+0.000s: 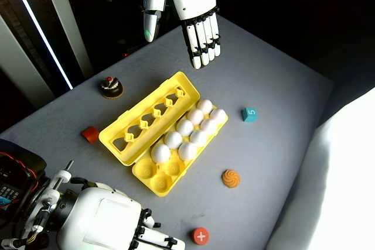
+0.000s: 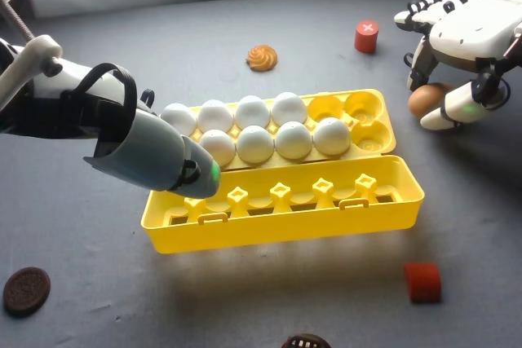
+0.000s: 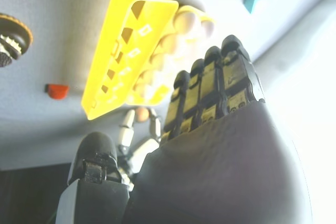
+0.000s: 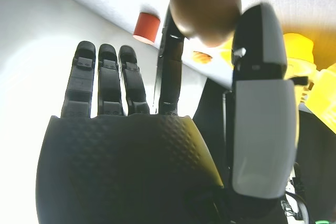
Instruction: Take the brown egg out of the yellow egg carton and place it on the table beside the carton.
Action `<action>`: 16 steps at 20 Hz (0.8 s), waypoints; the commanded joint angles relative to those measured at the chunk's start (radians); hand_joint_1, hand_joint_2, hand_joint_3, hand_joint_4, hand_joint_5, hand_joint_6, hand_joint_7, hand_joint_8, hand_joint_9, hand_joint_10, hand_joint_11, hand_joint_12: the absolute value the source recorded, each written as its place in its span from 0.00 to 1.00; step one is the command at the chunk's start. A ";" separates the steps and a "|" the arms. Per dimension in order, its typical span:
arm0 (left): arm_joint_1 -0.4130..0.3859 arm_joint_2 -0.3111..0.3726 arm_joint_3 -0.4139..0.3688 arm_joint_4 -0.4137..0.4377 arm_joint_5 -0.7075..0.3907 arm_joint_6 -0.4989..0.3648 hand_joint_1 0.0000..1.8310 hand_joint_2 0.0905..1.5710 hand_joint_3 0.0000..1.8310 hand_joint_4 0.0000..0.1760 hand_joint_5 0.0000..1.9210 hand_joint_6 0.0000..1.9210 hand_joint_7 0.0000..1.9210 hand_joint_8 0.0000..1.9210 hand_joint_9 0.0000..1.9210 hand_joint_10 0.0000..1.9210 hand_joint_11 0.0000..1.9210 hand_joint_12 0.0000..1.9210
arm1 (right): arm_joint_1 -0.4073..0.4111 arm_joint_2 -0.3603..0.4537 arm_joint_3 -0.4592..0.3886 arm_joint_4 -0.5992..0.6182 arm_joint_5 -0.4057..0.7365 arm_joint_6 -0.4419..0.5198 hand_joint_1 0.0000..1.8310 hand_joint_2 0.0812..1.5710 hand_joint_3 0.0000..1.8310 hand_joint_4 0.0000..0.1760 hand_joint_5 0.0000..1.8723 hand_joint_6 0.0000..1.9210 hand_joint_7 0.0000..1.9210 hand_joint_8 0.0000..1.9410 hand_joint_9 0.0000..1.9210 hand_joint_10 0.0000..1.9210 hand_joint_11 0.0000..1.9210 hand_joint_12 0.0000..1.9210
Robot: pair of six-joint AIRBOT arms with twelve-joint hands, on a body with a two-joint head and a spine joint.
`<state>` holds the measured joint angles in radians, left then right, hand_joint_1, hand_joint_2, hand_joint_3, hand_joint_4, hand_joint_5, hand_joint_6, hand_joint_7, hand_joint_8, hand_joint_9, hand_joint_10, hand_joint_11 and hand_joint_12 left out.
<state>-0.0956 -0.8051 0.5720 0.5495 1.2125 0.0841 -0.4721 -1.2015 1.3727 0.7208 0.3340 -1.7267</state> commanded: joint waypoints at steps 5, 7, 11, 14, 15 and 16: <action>-0.012 0.006 -0.004 0.056 -0.030 -0.001 0.00 0.75 0.00 0.00 0.01 0.00 0.00 0.00 0.00 0.00 0.00 0.00 | 0.018 0.004 0.003 -0.015 0.091 0.001 0.43 0.60 0.00 0.54 0.48 0.04 0.00 0.00 0.00 0.00 0.00 0.00; -0.012 0.006 -0.004 0.056 -0.030 -0.002 0.00 0.74 0.00 0.00 0.01 0.00 0.00 0.00 0.00 0.00 0.00 0.00 | 0.026 0.006 0.002 -0.015 0.090 0.001 0.42 0.61 0.00 0.59 0.47 0.03 0.00 0.00 0.00 0.00 0.00 0.00; -0.012 0.007 -0.005 0.056 -0.030 -0.004 0.00 0.75 0.00 0.00 0.02 0.01 0.01 0.00 0.00 0.00 0.00 0.00 | 0.063 0.032 -0.025 -0.014 0.082 0.001 0.43 0.58 0.00 0.54 0.46 0.03 0.00 0.00 0.00 0.00 0.00 0.00; -0.012 0.008 -0.005 0.058 -0.030 -0.004 0.00 0.75 0.00 0.00 0.00 0.00 0.00 0.00 0.00 0.00 0.00 0.00 | 0.071 0.099 -0.109 -0.014 0.088 0.000 0.42 0.59 0.00 0.58 0.47 0.03 0.00 0.00 0.00 0.00 0.00 0.00; -0.012 0.007 -0.005 0.061 -0.030 -0.005 0.00 0.74 0.00 0.00 0.01 0.00 0.00 0.00 0.00 0.00 0.00 0.00 | 0.071 0.130 -0.145 -0.014 0.088 -0.003 0.42 0.59 0.00 0.59 0.47 0.03 0.00 0.00 0.00 0.00 0.00 0.00; -0.012 0.007 -0.005 0.062 -0.030 -0.006 0.00 0.74 0.00 0.00 0.01 0.00 0.00 0.00 0.00 0.00 0.00 0.00 | 0.070 0.155 -0.173 -0.014 0.088 -0.007 0.41 0.59 0.00 0.65 0.47 0.03 0.00 0.00 0.00 0.00 0.00 0.00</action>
<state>-0.0956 -0.7994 0.5713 0.5556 1.2133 0.0803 -0.4099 -1.0275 1.1660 0.7212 0.3294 -1.7329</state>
